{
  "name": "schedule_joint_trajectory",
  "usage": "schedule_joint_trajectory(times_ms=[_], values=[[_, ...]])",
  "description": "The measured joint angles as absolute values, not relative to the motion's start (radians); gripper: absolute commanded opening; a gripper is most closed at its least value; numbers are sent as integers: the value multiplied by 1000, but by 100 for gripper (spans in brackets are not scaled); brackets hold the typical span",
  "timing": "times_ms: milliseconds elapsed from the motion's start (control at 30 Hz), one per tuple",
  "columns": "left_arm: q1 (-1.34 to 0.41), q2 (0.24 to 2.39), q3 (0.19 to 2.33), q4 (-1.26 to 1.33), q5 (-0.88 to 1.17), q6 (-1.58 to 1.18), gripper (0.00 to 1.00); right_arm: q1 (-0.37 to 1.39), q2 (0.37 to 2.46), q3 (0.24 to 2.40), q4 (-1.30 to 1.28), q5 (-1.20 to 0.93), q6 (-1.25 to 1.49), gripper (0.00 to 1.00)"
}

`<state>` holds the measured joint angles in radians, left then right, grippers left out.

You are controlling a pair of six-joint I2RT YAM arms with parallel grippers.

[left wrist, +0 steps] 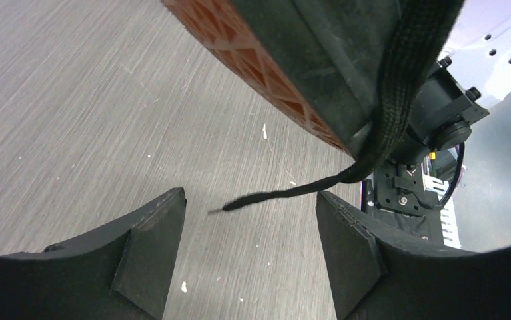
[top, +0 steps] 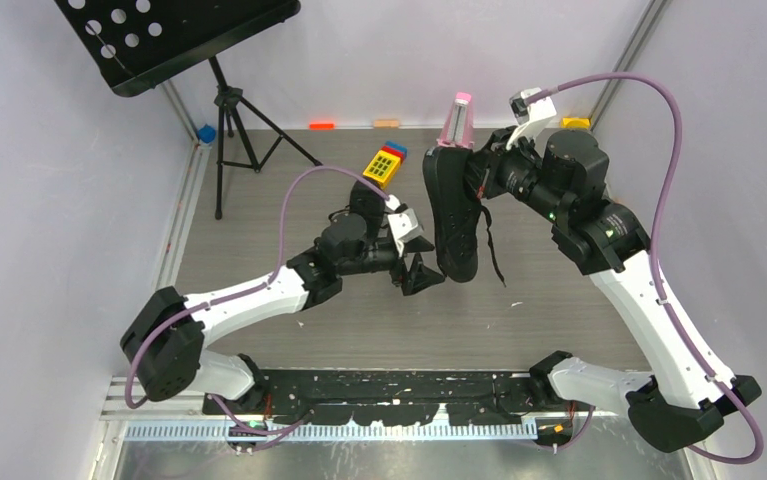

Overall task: Tie the shoes
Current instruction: Pick up the shoe at the center of the board, then place the shoe at the center of the board.

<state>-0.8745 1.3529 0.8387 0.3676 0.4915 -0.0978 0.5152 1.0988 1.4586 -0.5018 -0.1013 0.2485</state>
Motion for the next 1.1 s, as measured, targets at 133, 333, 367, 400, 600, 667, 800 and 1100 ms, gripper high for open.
schedule_joint_trajectory(times_ms=[133,333,367,400,600,667,800,1100], values=[[-891,1399,839,406,499,-109,50,515,1099,1458,-501,-90,266,0],[-904,1448,843,417,521,-129,48,515,1099,1451,-500,-58,277,0],[-904,1448,843,421,523,-131,45,515,1098,1446,-498,-51,280,0],[-904,1448,842,429,525,-135,38,515,1098,1442,-495,-47,281,0],[-904,1448,833,459,532,-157,0,515,1098,1423,-495,-7,289,0],[-904,1444,831,452,532,-161,0,515,1098,1415,-496,30,296,0],[-904,1402,813,391,517,-192,0,517,1100,1398,-536,152,332,0],[-888,1104,754,30,540,-364,0,536,1211,1190,-650,242,548,0]])
